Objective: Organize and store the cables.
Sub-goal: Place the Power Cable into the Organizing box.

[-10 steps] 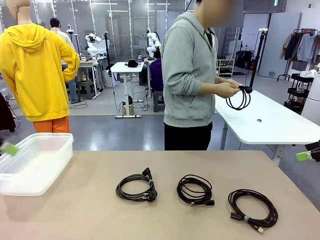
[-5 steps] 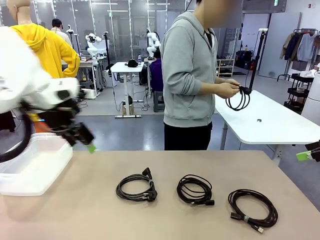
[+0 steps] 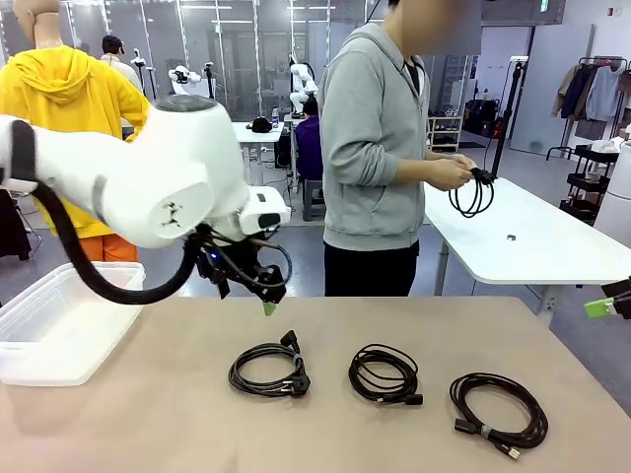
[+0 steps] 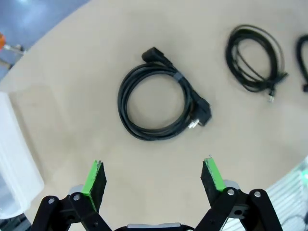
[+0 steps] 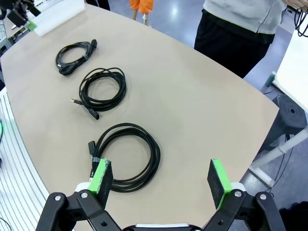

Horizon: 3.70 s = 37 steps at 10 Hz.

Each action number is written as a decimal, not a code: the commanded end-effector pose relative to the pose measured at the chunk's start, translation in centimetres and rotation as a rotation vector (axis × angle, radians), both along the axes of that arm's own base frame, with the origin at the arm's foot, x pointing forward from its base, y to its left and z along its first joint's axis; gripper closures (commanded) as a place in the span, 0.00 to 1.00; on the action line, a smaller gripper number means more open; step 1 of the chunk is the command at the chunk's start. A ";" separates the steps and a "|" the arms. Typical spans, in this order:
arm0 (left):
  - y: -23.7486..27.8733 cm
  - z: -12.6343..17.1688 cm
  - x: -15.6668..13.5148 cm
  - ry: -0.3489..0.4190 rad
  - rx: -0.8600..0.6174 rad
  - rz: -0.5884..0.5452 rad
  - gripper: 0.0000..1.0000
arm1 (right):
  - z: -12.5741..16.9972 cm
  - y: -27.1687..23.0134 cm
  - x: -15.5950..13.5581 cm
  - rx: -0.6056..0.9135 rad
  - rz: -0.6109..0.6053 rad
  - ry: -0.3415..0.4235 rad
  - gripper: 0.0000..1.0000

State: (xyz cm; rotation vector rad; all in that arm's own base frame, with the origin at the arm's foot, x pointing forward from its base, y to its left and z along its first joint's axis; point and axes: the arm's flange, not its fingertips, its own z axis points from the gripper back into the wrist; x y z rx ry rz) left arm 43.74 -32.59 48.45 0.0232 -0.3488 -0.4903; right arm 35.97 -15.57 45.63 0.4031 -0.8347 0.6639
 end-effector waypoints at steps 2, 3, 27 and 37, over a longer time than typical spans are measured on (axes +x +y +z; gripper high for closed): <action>-2.8 -0.6 1.8 0.016 0.023 0.097 0.00 | -0.2 -0.1 0.1 0.006 0.012 -0.025 0.00; -2.8 -0.7 1.8 0.030 -0.021 0.099 0.00 | -0.2 -0.1 0.1 0.006 0.012 -0.025 0.00; -8.9 -15.1 9.7 0.318 -0.200 0.601 0.00 | -0.2 -0.1 0.1 0.006 0.012 -0.025 0.00; -8.6 -17.7 11.0 0.154 -0.178 0.714 0.00 | -0.2 -0.1 0.1 0.006 0.012 -0.025 0.00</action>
